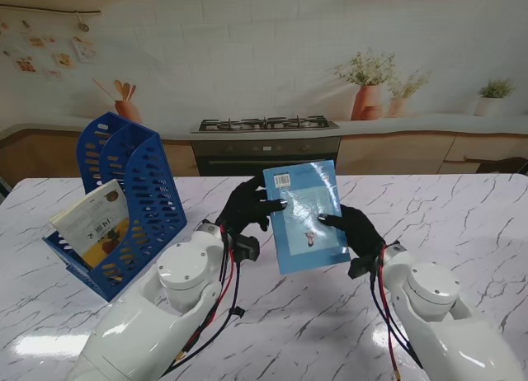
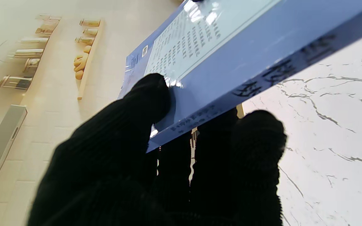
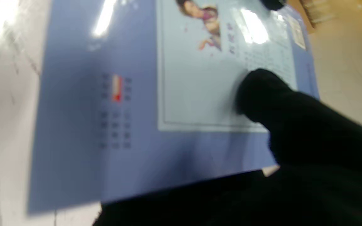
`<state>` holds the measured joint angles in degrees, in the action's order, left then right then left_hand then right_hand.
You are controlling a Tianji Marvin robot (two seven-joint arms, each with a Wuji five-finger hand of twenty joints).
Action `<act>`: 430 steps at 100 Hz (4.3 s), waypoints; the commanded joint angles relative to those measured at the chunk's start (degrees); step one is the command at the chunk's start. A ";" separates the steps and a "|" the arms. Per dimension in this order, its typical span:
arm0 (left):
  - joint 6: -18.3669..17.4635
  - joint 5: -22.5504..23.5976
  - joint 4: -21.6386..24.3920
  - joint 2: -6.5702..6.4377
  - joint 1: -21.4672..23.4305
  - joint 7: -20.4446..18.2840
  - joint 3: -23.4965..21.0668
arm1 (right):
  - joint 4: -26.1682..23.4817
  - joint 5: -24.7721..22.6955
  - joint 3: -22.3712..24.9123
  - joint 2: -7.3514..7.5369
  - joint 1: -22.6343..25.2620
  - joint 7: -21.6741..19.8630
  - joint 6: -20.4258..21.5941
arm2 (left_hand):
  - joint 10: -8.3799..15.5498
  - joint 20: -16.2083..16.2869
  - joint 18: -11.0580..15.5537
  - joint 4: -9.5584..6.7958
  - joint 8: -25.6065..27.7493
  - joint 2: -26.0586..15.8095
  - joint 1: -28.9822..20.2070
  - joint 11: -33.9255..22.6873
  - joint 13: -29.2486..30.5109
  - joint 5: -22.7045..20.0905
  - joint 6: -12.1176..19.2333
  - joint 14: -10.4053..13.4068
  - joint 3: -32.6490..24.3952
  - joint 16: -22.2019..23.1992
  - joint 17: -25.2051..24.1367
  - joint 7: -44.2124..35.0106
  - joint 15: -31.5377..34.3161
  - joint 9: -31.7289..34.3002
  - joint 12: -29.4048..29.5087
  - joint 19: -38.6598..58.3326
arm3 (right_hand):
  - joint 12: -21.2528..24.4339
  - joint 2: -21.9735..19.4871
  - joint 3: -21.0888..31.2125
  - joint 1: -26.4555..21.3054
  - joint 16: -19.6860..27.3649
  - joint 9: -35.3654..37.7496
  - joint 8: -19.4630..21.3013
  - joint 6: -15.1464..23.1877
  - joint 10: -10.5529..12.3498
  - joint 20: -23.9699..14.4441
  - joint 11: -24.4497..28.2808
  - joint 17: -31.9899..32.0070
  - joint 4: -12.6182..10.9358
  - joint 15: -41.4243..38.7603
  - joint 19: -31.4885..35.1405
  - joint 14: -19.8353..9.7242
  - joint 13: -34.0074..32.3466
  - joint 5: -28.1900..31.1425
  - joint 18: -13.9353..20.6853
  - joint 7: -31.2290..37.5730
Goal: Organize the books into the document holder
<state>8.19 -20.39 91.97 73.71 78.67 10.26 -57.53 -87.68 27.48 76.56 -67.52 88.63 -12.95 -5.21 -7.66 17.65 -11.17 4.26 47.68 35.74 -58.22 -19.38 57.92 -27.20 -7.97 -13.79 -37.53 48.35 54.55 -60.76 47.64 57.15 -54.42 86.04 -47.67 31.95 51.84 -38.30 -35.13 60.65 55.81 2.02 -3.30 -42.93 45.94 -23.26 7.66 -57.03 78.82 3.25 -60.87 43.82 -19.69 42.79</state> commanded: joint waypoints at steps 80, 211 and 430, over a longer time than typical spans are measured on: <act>-5.05 1.40 -3.34 -4.14 -2.62 -17.13 -1.80 | -1.06 -8.52 2.84 4.41 -0.46 -16.02 4.71 | -8.71 19.20 -11.94 -1.89 -28.04 -14.02 14.73 0.77 -21.19 4.66 -3.98 -8.49 16.01 -10.91 -31.32 38.61 -13.37 -34.12 31.61 -13.24 | -14.17 -15.61 5.78 -8.17 -8.04 0.73 19.84 13.43 7.80 -5.21 13.40 -3.27 -10.61 -17.93 7.65 -9.70 -4.77 7.19 -2.29 12.14; -0.94 -2.56 -8.07 -5.03 -7.30 -27.71 1.07 | 3.01 -13.18 0.33 6.68 -5.24 -23.97 9.28 | -6.27 2.06 12.77 -1.59 -6.67 -3.36 -2.90 -5.24 7.24 -1.98 0.43 6.40 2.41 2.24 5.97 -5.68 12.21 -2.60 5.99 14.21 | -14.45 -16.67 3.53 -8.12 -8.73 -1.90 20.15 15.41 8.53 -4.84 12.60 0.22 -9.02 -15.79 3.83 -9.78 -1.44 4.97 -1.74 11.94; 21.18 30.52 43.47 -11.97 33.44 -32.01 -55.11 | -1.23 -14.86 9.39 3.87 0.54 -8.96 6.88 | 7.18 11.91 16.00 -4.34 19.05 0.52 -2.64 -3.56 13.90 -9.67 15.81 7.53 -16.18 3.65 7.16 -13.71 15.53 7.05 -0.97 20.20 | 21.94 -9.12 -20.25 16.81 10.04 -20.17 -18.61 -1.72 0.07 7.52 -30.57 19.62 -5.06 44.13 -30.84 2.47 19.81 -11.86 -8.01 -24.20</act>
<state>30.92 10.02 135.14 62.09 111.06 -20.82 -111.39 -89.00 12.50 86.26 -63.42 88.96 -21.77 1.77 -4.50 28.85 -9.42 3.20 64.17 40.94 -53.40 -22.32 64.40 -32.38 -5.51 -10.71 -41.69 49.96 59.77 -66.37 57.27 63.48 -54.62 97.00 -25.91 21.88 31.62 -23.73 -25.49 40.80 37.91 0.01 -4.34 -36.08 16.00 -4.31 4.14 -13.88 48.48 6.22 -41.13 33.39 -19.78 18.81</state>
